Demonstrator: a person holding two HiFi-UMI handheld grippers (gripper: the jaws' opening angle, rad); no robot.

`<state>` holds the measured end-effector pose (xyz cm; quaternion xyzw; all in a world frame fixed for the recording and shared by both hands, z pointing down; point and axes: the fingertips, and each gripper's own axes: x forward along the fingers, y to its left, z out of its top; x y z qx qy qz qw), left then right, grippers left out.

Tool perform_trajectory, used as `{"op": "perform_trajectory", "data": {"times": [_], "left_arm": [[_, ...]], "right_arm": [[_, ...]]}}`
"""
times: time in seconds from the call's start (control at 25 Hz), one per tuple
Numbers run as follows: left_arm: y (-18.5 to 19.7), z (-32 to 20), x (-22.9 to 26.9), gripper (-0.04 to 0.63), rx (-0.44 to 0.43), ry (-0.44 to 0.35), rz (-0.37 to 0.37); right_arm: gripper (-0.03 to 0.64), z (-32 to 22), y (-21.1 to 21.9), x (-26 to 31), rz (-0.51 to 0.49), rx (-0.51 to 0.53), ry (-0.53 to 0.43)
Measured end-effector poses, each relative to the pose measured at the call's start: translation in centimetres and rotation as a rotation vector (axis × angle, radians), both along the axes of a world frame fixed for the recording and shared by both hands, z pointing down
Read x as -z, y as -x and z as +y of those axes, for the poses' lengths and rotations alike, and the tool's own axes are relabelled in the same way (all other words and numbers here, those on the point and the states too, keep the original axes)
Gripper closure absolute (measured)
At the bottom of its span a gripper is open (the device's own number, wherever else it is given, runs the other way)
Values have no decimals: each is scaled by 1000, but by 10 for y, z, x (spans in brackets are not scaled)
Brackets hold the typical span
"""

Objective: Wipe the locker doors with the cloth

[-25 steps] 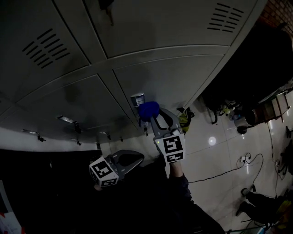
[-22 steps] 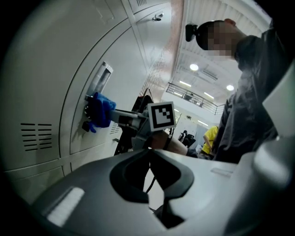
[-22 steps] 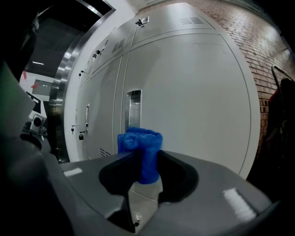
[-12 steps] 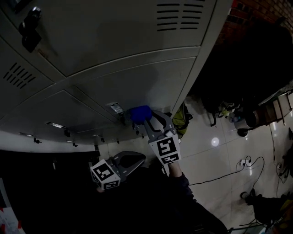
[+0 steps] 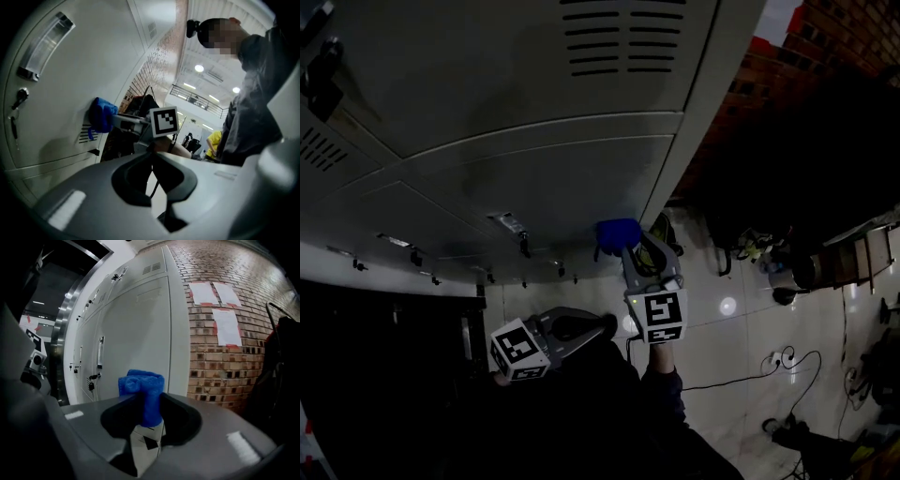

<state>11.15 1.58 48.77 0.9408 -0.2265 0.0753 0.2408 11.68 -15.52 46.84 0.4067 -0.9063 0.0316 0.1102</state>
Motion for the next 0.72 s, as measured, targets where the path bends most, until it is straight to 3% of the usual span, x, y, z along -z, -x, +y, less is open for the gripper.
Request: {"op": "perform_trajectory", "data": {"times": [0.24,0.52,0.72], "left_arm": [[-20,-4,5,595,-22,-18,38],[-25,-3,-8,595,-53,24,4],[-15,8,-6,595,-89,11,-3]], "right_arm": [[500,-8,-26,-2,-17,-29,12],[500,-5,-26,-3,-14,-37,23],[500,9,-13,-7,7,-35,42]]}}
